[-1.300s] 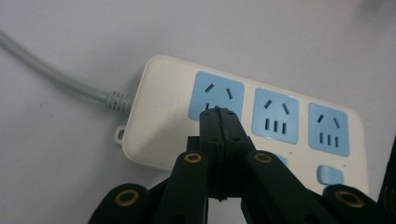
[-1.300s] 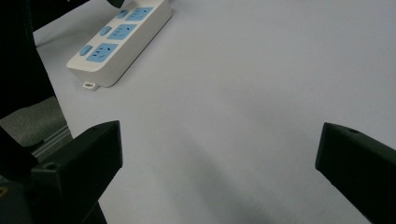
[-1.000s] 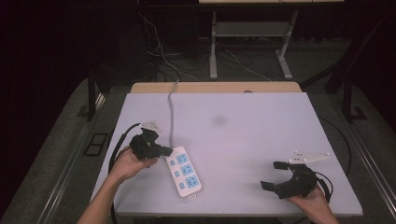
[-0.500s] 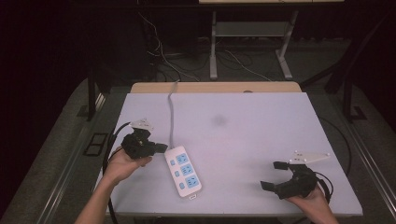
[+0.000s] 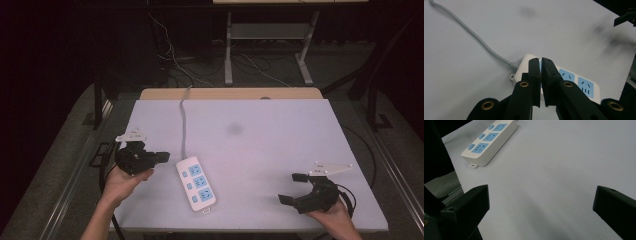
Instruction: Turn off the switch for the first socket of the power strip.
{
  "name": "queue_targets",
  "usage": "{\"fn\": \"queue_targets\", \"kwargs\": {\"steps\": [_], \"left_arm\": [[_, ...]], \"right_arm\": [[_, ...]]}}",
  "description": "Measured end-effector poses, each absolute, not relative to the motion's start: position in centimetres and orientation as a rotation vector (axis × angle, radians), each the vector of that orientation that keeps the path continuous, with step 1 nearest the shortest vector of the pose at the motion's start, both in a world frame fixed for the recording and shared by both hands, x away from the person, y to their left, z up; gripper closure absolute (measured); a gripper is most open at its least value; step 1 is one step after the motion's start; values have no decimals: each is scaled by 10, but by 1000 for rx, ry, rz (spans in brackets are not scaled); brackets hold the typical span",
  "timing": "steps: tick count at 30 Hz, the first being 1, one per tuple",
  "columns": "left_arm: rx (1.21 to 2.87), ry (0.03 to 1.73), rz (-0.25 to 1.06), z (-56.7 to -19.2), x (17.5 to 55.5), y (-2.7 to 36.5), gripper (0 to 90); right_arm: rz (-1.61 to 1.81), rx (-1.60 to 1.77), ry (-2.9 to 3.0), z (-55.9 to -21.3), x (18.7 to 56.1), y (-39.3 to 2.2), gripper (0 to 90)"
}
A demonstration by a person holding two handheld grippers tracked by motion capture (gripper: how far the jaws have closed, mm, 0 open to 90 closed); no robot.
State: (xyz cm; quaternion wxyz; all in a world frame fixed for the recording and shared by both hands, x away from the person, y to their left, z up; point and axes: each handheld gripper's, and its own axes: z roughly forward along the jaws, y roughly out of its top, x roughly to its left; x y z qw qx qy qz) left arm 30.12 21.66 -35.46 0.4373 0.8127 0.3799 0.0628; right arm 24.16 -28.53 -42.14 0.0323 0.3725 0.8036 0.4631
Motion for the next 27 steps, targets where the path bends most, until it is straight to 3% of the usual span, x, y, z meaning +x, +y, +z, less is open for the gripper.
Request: {"fn": "queue_targets", "kwargs": {"steps": [4, 10, 11, 12, 16, 19, 20, 21, 27], "left_arm": [[1963, 943, 176, -355, 291, 218, 817], [1892, 935, 222, -357, 279, 219, 611], [1882, 933, 230, -357, 278, 219, 611], [1873, 932, 234, -358, 276, 219, 501], [1850, 932, 250, -359, 272, 215, 208], [1838, 918, 242, -361, 269, 212, 59], [1845, 919, 246, -362, 269, 210, 59], [1853, 922, 245, -363, 269, 208, 2], [1827, 903, 244, -371, 264, 203, 0]], "right_arm": [[1428, 1149, 2472, -421, 241, -286, 4], [1429, 1146, 2474, -421, 241, -285, 4], [1429, 1146, 2474, -421, 241, -285, 4], [1428, 1149, 2474, -421, 242, -285, 4], [1431, 1149, 2472, -421, 242, -285, 4], [1433, 1147, 2472, -421, 241, -285, 4], [1433, 1147, 2472, -421, 241, -285, 4], [1433, 1146, 2472, -421, 241, -285, 4], [1432, 1149, 2472, -421, 241, -286, 4]]}}
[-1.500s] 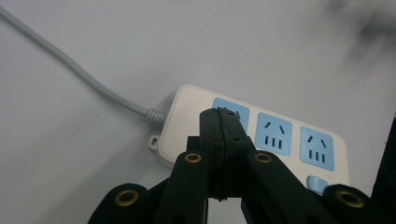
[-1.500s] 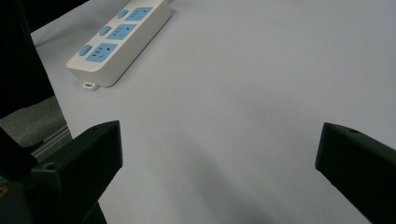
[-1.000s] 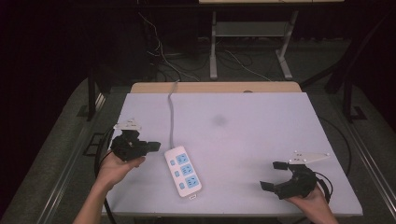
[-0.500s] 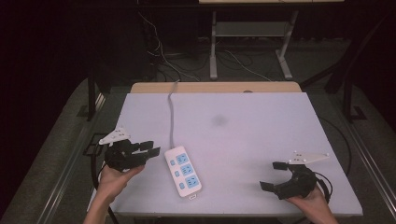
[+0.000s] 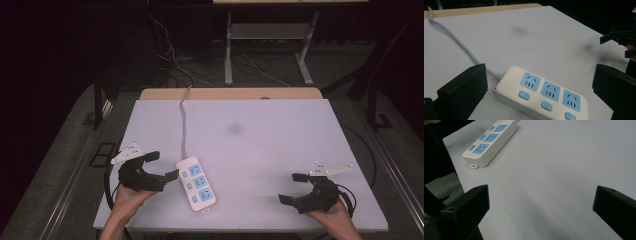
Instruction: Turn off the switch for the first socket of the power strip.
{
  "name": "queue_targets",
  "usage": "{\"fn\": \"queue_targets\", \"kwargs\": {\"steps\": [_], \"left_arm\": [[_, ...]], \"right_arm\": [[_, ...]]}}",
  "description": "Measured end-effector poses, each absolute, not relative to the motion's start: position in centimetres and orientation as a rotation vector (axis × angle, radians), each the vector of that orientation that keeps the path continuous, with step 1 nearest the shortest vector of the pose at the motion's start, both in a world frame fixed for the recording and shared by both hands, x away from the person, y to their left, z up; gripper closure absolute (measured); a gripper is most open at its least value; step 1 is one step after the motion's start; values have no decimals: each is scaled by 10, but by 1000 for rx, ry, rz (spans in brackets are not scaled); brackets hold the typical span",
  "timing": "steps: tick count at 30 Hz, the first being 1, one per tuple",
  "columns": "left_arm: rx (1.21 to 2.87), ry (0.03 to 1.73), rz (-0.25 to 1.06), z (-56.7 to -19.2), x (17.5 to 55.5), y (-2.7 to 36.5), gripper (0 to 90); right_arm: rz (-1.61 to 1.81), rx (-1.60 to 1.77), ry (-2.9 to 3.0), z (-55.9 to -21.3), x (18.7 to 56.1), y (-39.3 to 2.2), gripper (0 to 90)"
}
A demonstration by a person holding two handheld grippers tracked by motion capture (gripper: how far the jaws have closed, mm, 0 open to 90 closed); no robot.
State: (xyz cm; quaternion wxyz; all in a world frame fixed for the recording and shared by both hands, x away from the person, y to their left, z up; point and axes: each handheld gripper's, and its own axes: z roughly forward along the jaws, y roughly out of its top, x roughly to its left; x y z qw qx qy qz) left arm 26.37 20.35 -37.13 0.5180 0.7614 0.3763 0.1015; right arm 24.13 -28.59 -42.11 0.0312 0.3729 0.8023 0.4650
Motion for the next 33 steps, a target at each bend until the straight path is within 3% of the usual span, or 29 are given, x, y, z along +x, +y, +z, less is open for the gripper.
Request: {"fn": "queue_targets", "kwargs": {"steps": [33], "left_arm": [[1894, 871, 144, -422, 252, 180, 0]], "right_arm": [[1426, 1143, 2488, -422, 241, -284, 4]]}}
